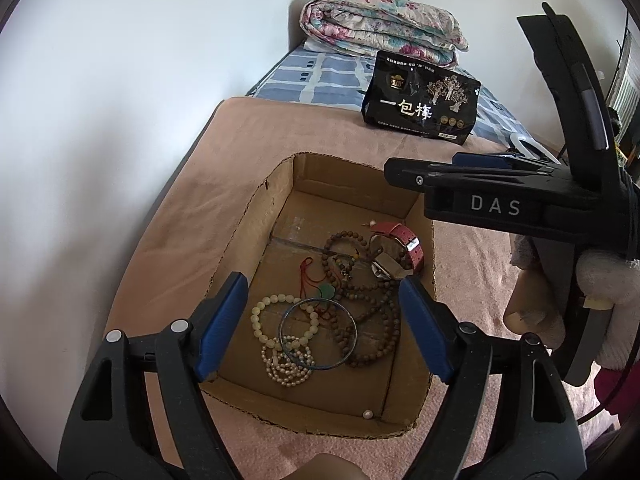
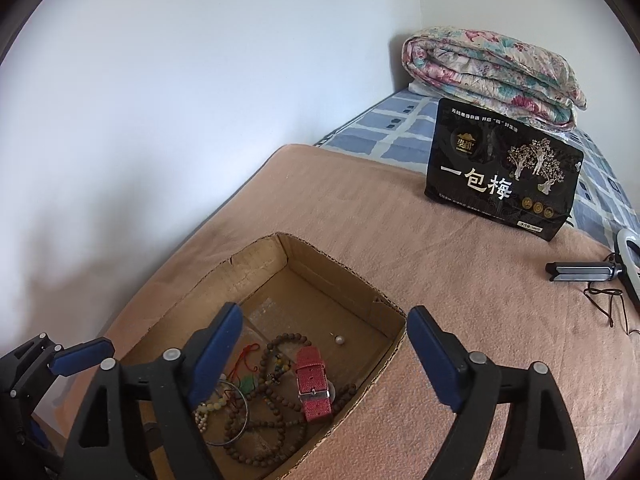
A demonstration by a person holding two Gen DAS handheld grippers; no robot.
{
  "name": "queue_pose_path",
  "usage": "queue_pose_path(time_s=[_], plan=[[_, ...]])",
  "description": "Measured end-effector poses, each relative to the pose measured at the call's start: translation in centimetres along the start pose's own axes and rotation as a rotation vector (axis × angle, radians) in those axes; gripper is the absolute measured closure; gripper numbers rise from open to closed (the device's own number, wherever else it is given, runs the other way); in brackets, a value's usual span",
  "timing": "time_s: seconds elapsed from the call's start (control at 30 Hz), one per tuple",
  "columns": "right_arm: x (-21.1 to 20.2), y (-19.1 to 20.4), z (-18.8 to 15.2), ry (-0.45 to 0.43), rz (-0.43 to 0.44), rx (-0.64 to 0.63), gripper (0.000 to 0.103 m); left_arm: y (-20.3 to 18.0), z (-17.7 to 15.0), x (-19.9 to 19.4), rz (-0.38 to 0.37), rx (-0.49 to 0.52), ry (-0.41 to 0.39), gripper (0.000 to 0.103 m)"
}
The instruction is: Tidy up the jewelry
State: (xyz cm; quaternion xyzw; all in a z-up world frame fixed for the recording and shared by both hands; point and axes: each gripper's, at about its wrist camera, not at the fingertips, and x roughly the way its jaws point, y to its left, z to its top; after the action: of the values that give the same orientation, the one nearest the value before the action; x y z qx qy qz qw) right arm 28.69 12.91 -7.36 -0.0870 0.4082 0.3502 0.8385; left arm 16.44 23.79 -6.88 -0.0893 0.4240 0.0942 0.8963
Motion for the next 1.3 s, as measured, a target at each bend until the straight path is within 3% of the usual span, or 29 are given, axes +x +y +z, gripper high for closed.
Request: queue_pose_path(time_s=[0.63, 1.3], plan=[[-2.7, -0.4, -0.4, -0.02, -0.003, 0.012, 0.012, -1.1, 0.2, -1.5, -0.001, 0.008, -0.031, 0.023], [-15.1, -4.1, -3.1, -0.12, -0.058, 0.099, 0.011, -6.1, -0.6, -9.4, -0.001, 0.08, -0.15, 0.022]])
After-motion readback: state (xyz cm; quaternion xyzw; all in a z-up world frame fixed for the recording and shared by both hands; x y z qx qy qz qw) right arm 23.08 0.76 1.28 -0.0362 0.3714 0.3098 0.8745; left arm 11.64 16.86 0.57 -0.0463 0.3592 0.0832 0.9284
